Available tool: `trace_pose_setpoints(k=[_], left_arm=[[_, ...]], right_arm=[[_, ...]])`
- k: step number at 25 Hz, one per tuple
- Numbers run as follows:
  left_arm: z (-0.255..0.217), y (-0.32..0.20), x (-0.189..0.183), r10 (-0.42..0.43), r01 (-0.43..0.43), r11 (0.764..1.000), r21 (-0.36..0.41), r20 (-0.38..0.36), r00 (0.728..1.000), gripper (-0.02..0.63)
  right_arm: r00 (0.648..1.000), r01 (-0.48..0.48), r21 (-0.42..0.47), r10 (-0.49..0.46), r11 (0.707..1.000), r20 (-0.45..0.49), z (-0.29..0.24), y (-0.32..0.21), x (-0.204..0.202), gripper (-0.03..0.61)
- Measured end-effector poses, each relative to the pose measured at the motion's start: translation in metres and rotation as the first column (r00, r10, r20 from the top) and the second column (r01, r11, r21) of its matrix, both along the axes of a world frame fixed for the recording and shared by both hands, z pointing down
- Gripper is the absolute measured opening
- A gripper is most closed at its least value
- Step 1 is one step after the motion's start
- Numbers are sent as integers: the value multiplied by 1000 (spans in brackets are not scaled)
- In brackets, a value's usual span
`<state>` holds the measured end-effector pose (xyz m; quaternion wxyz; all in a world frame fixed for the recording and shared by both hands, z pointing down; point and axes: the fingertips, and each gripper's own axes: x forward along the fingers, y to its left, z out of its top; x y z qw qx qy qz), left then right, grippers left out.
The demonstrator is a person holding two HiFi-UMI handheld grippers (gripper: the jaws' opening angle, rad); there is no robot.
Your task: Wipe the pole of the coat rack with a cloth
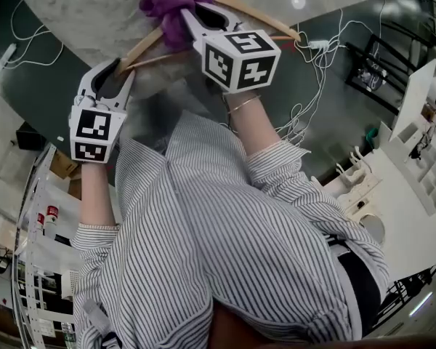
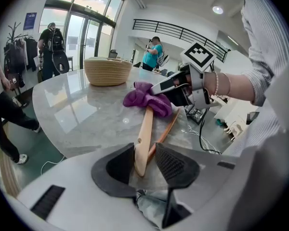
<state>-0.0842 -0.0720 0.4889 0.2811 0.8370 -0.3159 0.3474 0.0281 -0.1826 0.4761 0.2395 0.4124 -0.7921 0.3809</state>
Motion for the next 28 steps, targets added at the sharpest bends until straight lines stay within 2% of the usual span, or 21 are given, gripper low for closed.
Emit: trace_pose_setpoints(k=[19,25,28], left_arm=[[0,-1,2,7,-6,999,-46,28,1000,146],[-9,-4,15,59,-58,997,-41,19,998,150],[-20,-13,24,79,-79,997,-11,16,997,158]], right_arm=[[998,-55,22,55,998,4,-2,-21,26,57],[997,-67,19,66,998,26,-2,-22,31,57],[997,-76,20,75,997,35,-3,-23,32,57]])
